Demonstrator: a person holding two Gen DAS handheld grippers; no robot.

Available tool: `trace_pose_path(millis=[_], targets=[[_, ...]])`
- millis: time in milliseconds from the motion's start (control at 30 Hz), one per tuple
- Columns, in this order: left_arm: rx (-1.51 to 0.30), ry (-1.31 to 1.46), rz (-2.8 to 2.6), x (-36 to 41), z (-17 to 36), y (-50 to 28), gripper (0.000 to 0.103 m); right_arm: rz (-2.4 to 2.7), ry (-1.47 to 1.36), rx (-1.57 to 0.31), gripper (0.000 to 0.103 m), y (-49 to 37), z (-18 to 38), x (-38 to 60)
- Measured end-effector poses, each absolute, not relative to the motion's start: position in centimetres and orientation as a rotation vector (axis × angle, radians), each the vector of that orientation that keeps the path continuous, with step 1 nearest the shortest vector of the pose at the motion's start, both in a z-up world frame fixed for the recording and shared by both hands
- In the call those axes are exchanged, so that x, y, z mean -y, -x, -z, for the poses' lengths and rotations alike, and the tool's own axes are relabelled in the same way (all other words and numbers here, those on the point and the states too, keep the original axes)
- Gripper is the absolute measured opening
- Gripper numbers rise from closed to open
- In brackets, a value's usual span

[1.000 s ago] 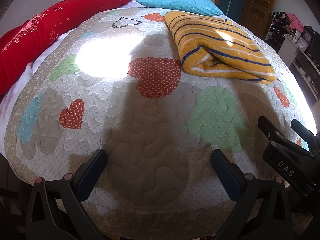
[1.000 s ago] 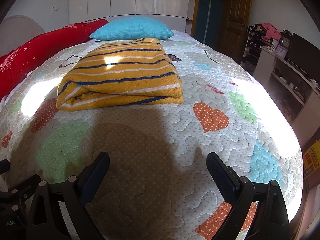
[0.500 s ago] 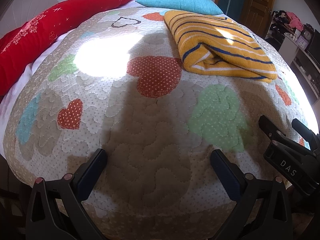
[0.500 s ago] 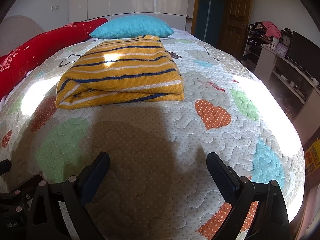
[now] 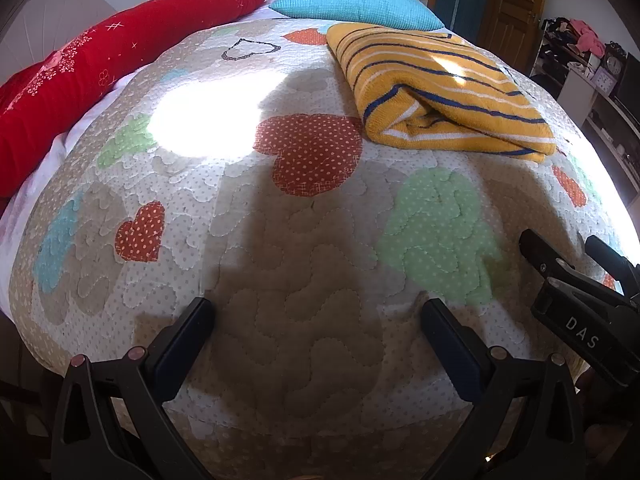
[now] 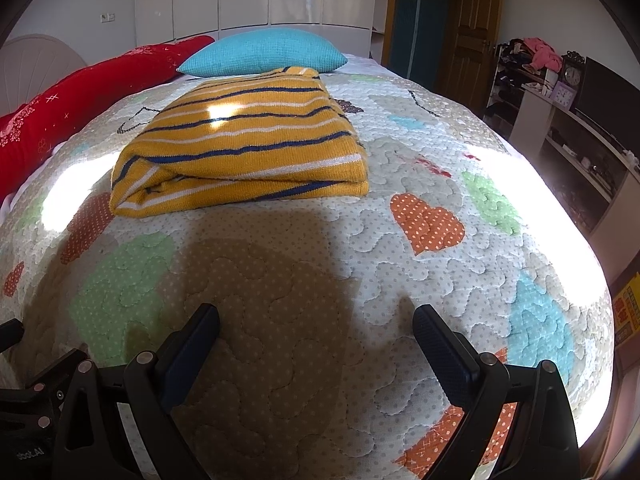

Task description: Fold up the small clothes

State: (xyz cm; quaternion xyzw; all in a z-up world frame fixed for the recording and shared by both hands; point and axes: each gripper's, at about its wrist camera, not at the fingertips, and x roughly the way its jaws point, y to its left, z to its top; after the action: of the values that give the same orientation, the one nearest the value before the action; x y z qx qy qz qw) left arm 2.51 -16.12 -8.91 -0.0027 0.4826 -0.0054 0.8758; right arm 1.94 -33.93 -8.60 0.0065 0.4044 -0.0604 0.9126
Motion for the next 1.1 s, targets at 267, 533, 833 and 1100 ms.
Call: trace_pose_path(millis=[267,533,833,1100], targets=[[-0.996,-0.002,0.008,16.2,9.0,-2.5,0.103,0.122,-0.021,-0.837,0.1,-2.0,8.7,34.1],[-0.985,-0.005,0.008,16.1,9.0,-2.5,0.103,0.123,-0.021,-0.838,0.1,-2.0,8.9,34.1],[-0.981,0.021,0.016,15.9,8.6,-2.5,0.103,0.121,-0.028,-0.835,0.1,-1.9,8.8,34.2],[-0.951,0.096,0.024,15.1,7.5,-2.2,0.103,0.113,-0.032,-0.813,0.1,-1.4,8.2,33.9]])
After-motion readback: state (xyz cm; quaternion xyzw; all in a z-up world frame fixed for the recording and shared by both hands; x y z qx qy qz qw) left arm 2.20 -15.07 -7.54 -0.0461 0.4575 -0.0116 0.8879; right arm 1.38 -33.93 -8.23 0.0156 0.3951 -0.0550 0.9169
